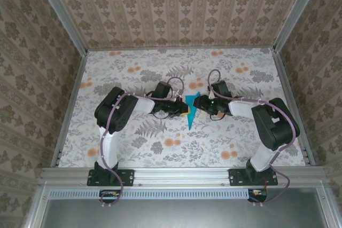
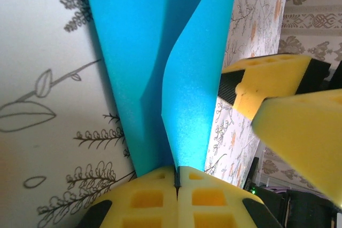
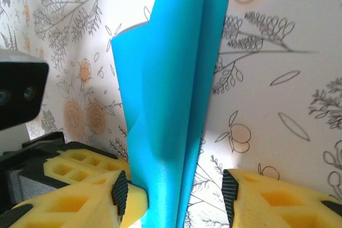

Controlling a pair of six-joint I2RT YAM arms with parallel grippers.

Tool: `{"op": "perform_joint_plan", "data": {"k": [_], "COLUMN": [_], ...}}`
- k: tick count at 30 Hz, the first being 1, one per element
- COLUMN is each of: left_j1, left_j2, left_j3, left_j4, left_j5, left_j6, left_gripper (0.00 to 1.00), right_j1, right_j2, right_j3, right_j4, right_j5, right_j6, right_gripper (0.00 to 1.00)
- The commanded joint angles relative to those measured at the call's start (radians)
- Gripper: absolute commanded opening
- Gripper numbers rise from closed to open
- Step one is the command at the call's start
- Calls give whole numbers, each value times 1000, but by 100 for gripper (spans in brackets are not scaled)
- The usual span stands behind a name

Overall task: Fold a paper plane with a square sheet of paper (fold left side to right side)
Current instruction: Fold the wing for the fifth time at the center of the table.

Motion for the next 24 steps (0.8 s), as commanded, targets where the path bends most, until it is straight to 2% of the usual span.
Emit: {"op": "perform_joint_plan", "data": {"k": [1, 13, 24], "left_j1": [11, 16, 16], "left_j2": [-24, -26, -25], "left_j3": [4, -2, -2], "left_j4": [-34, -36, -38], "left_j5": [-19, -25, -26], "left_j6": [40, 43, 42], "left_gripper": [5, 5, 4], "right_j1": [-2, 0, 1], "right_j2": [-18, 68, 118], "right_j3": [45, 134, 165], "right_j4": [-48, -59, -50], "right_j5": [0, 1, -14], "right_j6": [-10, 14, 14], "right_gripper": [54, 63, 63]}}
